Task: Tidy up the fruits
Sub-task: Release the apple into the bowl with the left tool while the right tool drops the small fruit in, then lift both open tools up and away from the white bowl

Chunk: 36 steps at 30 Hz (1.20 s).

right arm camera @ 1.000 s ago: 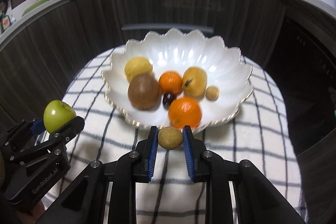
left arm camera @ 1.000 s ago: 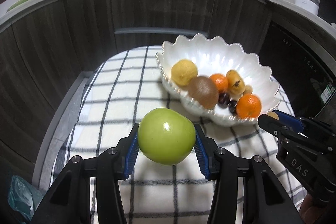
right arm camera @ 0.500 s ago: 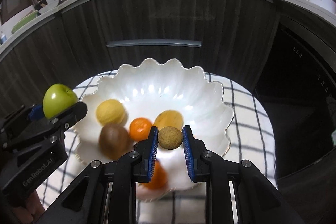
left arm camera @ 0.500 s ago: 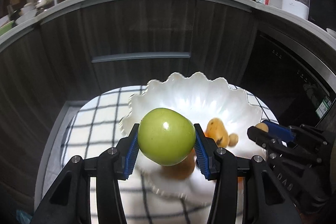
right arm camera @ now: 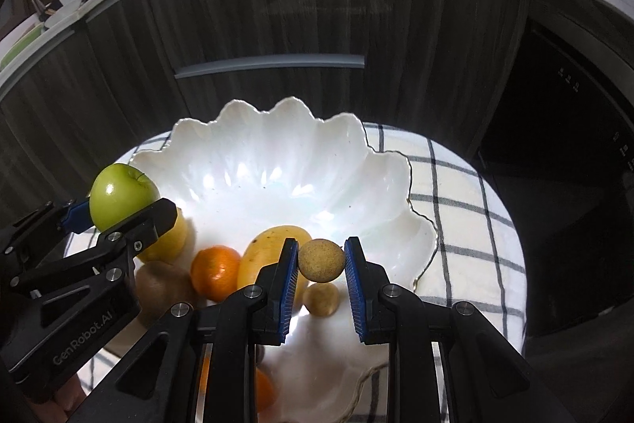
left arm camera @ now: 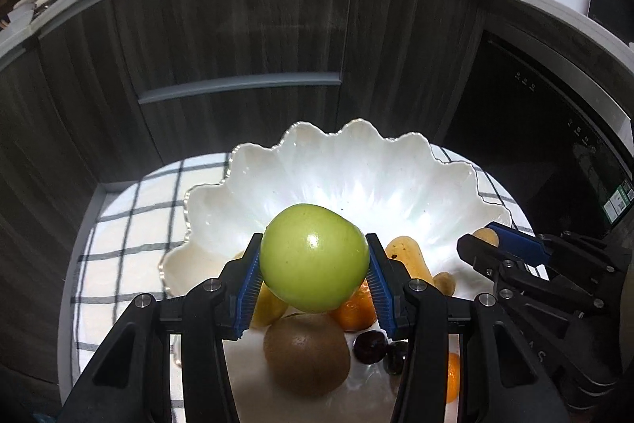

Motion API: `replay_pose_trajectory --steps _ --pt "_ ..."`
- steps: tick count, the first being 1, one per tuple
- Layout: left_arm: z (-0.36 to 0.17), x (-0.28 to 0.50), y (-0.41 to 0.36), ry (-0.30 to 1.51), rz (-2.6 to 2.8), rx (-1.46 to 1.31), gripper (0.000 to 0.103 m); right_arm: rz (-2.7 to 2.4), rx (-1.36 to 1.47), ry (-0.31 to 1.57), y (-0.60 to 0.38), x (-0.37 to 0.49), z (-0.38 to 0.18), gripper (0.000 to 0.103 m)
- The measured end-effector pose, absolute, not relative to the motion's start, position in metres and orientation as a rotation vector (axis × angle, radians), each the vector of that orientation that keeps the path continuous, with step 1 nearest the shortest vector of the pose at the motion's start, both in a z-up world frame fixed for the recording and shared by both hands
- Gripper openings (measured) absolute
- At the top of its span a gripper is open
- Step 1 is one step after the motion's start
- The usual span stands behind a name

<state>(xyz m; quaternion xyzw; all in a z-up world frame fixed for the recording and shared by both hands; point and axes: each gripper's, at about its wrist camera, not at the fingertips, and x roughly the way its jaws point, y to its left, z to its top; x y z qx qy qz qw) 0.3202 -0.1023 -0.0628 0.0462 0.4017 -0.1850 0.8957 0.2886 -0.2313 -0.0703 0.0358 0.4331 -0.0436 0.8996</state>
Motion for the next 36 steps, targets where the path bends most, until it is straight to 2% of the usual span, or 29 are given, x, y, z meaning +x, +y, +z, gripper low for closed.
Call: replay_pose_trajectory --steps 6,7,8,9,10,11,12,15,18,21,32,36 --pt "-0.066 0.324 -0.109 0.862 -0.391 0.109 0.048 -0.101 0.076 0.902 -0.236 0.291 -0.069 0.025" --pt "-0.066 0.325 -0.11 0.865 -0.393 0.115 0.049 -0.104 0.073 0.901 -0.237 0.291 -0.068 0.026" --pt "-0.065 0.324 -0.11 0.858 -0.392 0.122 0.058 -0.106 0.068 0.899 -0.237 0.291 -0.066 0.027" --pt "-0.063 0.323 -0.109 0.848 -0.386 0.127 0.063 -0.107 0.065 0.898 -0.237 0.291 -0.065 0.03" --pt "-0.059 0.321 -0.108 0.831 -0.374 0.13 0.073 -0.11 0.064 0.893 -0.237 0.29 -0.063 0.034" --pt "-0.056 0.319 -0.106 0.82 -0.367 0.128 0.077 -0.116 0.064 0.885 -0.238 0.288 -0.061 0.046" --pt "-0.053 0.318 -0.104 0.812 -0.36 0.129 0.078 -0.134 0.059 0.878 -0.238 0.287 -0.059 0.054" --pt "-0.046 0.315 -0.101 0.807 -0.336 0.151 0.079 -0.155 0.042 0.869 -0.238 0.282 -0.054 0.058" --pt "-0.039 0.307 -0.096 0.791 -0.311 0.156 0.085 -0.184 0.024 0.85 -0.236 0.272 -0.047 0.073" --pt "-0.034 0.298 -0.089 0.784 -0.29 0.148 0.088 -0.214 0.016 0.82 -0.233 0.259 -0.038 0.08" --pt "-0.008 0.25 -0.069 0.77 -0.225 0.105 0.093 -0.244 0.063 0.776 -0.226 0.212 -0.011 0.082" --pt "0.002 0.23 -0.058 0.755 -0.193 0.081 0.093 -0.231 0.077 0.764 -0.219 0.193 0.001 0.086"
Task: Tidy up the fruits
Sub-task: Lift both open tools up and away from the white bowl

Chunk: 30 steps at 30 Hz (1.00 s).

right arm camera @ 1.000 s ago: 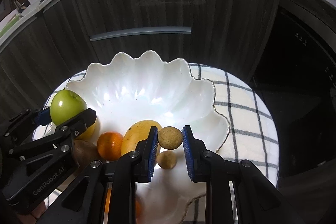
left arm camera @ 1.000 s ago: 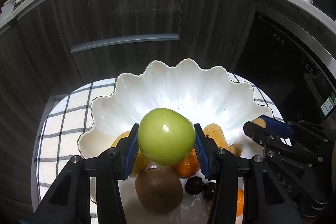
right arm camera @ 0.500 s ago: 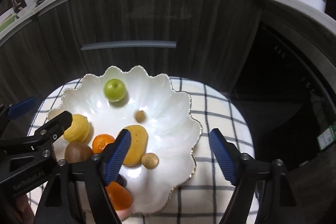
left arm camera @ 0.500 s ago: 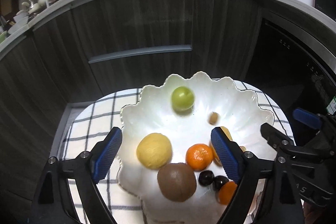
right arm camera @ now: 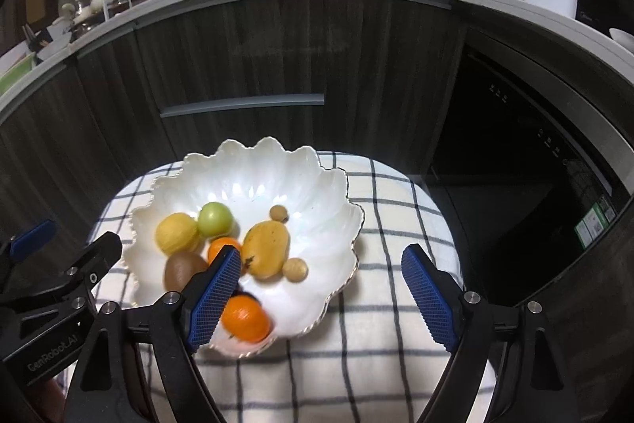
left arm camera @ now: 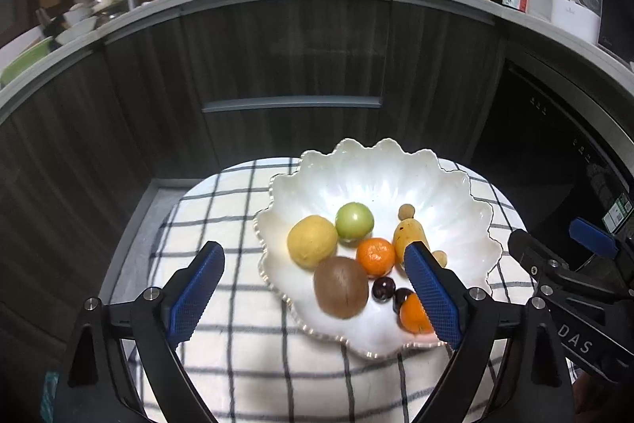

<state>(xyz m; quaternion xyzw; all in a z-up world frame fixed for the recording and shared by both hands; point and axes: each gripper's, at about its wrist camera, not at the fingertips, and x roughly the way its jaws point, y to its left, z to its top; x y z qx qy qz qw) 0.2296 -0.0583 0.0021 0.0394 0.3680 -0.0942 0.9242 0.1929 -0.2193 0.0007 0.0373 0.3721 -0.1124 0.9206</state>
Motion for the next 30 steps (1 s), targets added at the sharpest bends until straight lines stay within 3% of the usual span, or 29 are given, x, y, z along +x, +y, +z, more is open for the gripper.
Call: replay_pose_trajectory --steps 16,30 --pt "0.031 0.152 -0.023 0.731 -0.115 0.08 0.099 -0.218 0.069 0.711 -0.194 0.123 0.032 0.087" --pt "0.026 0.1 -0.007 0.726 -0.102 0.045 0.101 -0.192 0.052 0.683 -0.179 0.075 0.03 0.087"
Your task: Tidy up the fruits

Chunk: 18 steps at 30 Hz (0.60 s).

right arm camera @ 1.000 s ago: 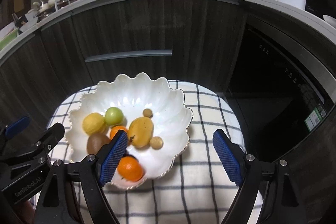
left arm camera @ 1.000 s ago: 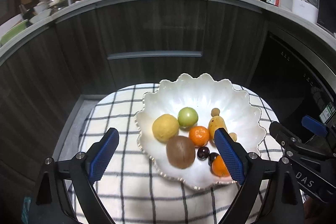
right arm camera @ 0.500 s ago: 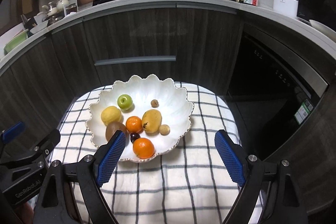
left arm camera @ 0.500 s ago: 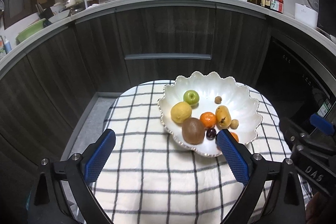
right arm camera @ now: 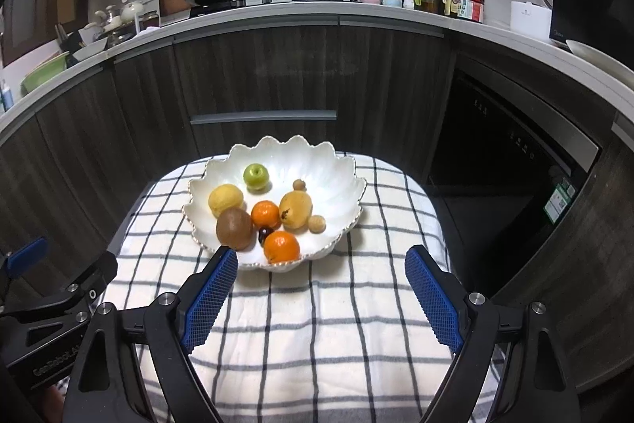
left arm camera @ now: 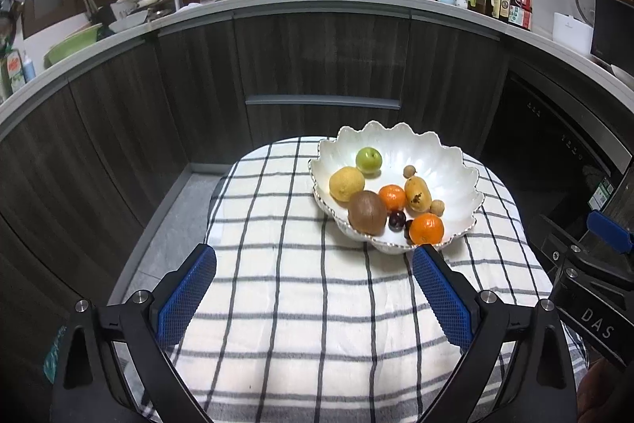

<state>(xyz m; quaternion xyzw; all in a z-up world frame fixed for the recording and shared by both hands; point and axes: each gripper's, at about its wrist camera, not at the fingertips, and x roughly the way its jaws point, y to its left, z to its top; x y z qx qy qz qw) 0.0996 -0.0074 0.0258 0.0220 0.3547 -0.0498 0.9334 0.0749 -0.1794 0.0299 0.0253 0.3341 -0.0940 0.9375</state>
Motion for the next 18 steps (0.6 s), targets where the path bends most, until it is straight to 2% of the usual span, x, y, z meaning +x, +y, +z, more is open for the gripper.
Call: replay_pose_trajectory --steps 18 --pt "0.029 0.071 -0.003 0.692 -0.095 0.046 0.101 -0.178 0.052 0.657 -0.175 0.045 0.029 0.087"
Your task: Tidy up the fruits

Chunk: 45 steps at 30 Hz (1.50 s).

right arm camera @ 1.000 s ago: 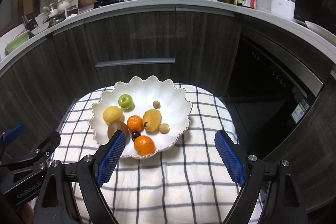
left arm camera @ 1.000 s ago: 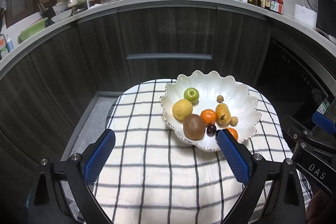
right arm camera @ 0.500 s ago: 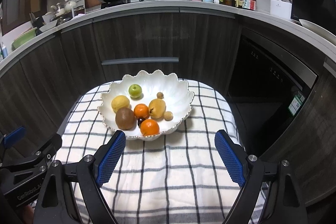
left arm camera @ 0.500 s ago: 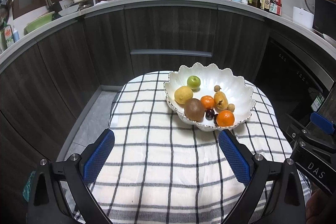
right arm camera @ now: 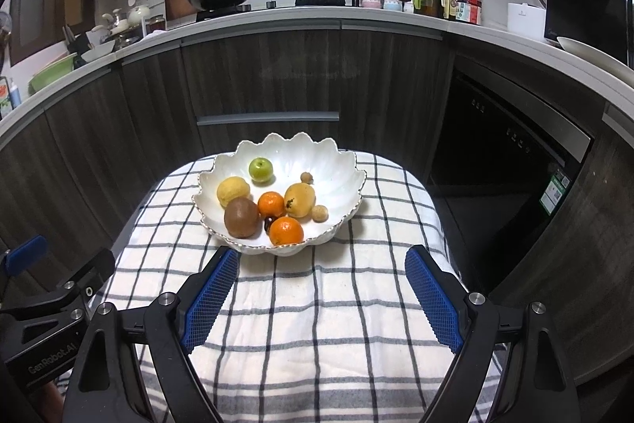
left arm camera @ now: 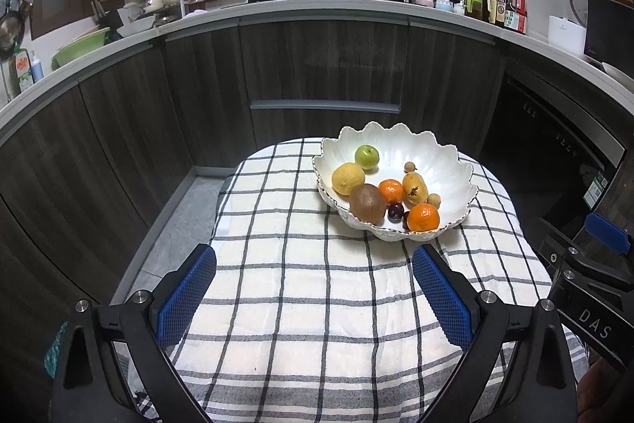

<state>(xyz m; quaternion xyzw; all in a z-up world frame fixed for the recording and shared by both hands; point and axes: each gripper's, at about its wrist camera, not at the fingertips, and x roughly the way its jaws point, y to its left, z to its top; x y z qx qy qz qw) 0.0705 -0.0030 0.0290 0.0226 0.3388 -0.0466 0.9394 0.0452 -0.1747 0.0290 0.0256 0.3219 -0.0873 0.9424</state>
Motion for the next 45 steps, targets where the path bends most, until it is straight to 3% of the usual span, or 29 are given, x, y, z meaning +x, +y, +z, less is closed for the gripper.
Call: replay_pose_trajectory --steps 45 --pt "0.0324 0.0656 -0.0001 0.698 -0.094 0.035 0.101 -0.176 0.066 0.661 -0.1768 0.0422 0.0306 0.087"
